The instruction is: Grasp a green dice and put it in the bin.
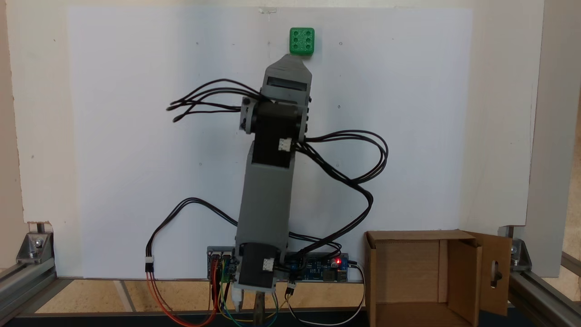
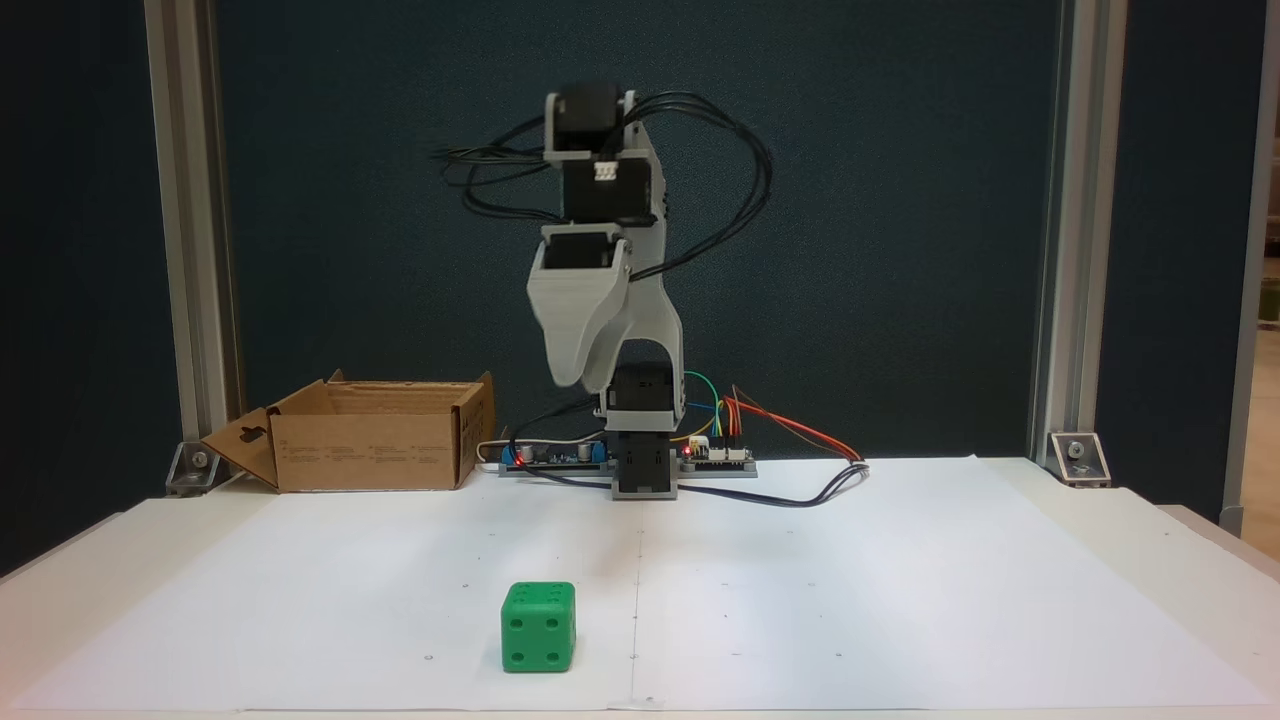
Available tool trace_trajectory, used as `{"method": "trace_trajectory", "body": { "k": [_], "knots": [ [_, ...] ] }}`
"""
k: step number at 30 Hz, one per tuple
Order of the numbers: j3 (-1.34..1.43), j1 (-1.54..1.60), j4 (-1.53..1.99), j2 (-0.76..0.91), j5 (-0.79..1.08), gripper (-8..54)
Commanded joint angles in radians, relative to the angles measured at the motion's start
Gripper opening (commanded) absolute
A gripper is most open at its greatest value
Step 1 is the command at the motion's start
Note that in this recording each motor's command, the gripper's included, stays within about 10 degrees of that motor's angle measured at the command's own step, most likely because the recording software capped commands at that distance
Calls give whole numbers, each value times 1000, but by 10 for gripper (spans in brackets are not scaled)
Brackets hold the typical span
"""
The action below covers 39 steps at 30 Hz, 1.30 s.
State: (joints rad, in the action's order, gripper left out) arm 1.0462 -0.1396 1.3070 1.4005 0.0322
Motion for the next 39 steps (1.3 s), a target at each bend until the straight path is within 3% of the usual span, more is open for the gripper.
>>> {"method": "trace_trajectory", "body": {
  "k": [1,8,21,39],
  "knots": [
    [-89,-11,92,-14,141,453],
    [-270,-15,91,-156,218,454],
    [-365,-15,84,-356,219,458],
    [-371,-14,-60,-451,192,457]
  ]
}}
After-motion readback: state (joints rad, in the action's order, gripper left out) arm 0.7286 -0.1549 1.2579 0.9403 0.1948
